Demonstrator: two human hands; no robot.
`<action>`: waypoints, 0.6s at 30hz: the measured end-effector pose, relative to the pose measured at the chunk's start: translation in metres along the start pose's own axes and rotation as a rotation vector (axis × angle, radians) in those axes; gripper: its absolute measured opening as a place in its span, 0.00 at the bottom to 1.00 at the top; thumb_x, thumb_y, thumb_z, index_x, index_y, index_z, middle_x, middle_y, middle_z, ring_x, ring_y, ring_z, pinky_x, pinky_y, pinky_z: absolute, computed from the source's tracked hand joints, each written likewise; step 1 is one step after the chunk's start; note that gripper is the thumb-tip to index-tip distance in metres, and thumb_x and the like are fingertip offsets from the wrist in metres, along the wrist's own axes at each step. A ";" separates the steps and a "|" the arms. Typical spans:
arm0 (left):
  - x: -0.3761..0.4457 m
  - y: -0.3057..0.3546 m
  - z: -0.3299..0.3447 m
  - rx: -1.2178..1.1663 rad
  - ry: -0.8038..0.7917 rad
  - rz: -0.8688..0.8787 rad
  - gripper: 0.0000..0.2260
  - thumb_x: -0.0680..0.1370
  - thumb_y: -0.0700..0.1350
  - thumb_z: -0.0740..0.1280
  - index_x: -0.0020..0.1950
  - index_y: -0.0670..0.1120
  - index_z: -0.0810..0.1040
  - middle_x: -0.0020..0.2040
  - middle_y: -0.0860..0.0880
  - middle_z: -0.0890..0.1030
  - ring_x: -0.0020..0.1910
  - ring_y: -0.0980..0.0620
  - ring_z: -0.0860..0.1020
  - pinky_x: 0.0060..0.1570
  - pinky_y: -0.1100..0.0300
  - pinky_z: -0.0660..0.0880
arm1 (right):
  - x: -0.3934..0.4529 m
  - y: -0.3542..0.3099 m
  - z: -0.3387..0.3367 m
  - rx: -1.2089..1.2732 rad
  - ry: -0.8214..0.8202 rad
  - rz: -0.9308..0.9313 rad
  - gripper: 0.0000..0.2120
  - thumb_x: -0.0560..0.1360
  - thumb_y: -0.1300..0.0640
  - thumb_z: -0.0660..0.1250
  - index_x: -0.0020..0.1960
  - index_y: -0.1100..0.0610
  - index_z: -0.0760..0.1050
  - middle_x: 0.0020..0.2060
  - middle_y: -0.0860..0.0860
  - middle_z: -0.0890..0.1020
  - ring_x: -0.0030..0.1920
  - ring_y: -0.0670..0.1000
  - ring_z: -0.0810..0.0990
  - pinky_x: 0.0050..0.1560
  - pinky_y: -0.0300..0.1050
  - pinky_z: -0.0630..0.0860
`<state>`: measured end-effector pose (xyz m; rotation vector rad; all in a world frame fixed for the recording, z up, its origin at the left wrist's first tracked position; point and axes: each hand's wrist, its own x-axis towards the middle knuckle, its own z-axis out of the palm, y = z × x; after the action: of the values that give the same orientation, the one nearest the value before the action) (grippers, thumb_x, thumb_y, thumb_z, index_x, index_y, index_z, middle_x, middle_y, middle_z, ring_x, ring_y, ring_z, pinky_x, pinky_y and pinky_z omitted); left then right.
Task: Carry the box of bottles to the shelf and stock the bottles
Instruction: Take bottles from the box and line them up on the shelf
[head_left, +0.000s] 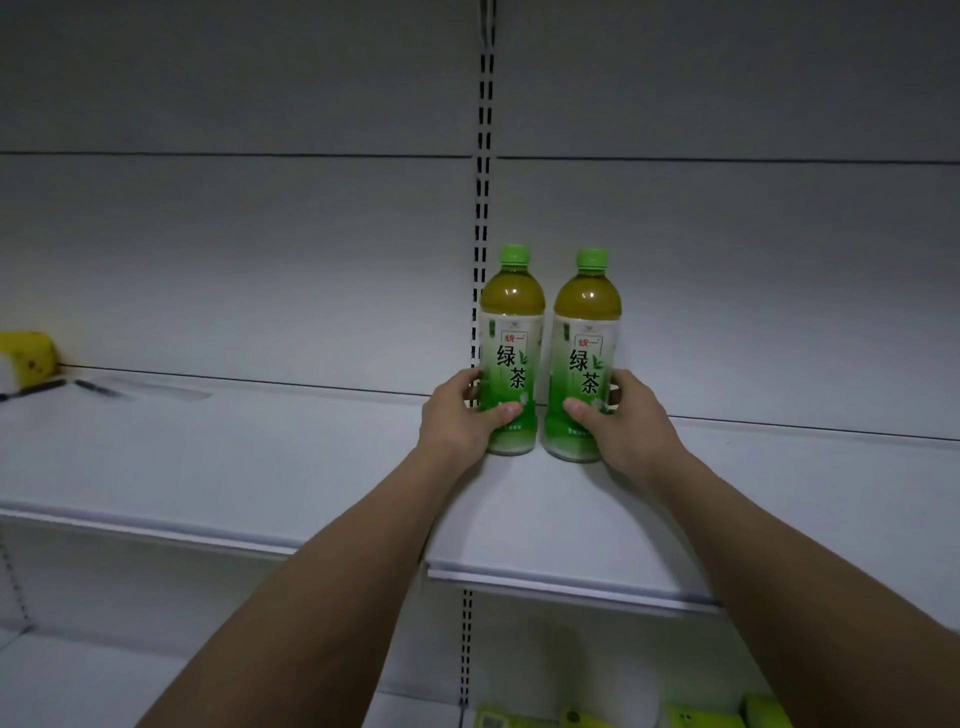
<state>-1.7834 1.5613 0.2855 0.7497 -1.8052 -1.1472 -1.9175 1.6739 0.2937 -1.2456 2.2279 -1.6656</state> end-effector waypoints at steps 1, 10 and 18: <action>0.007 -0.002 0.003 0.011 -0.001 0.005 0.29 0.70 0.45 0.76 0.70 0.46 0.72 0.62 0.46 0.79 0.54 0.50 0.78 0.55 0.57 0.78 | 0.007 0.001 0.003 0.001 0.003 -0.001 0.21 0.76 0.55 0.70 0.66 0.56 0.70 0.50 0.46 0.75 0.50 0.48 0.75 0.49 0.41 0.70; 0.047 -0.014 0.012 0.023 -0.016 -0.013 0.31 0.71 0.44 0.75 0.72 0.46 0.69 0.65 0.45 0.77 0.57 0.49 0.77 0.57 0.57 0.76 | 0.049 0.014 0.021 -0.004 -0.001 -0.017 0.21 0.76 0.55 0.70 0.66 0.57 0.69 0.54 0.49 0.77 0.50 0.48 0.75 0.45 0.37 0.69; 0.054 -0.017 0.014 0.036 -0.020 -0.036 0.31 0.72 0.44 0.75 0.73 0.46 0.69 0.65 0.45 0.77 0.61 0.46 0.77 0.61 0.49 0.76 | 0.056 0.019 0.024 -0.012 0.002 -0.025 0.22 0.76 0.55 0.69 0.67 0.58 0.69 0.55 0.48 0.77 0.51 0.47 0.75 0.47 0.37 0.70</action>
<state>-1.8199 1.5162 0.2853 0.7967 -1.8399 -1.1524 -1.9533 1.6209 0.2895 -1.2803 2.2359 -1.6645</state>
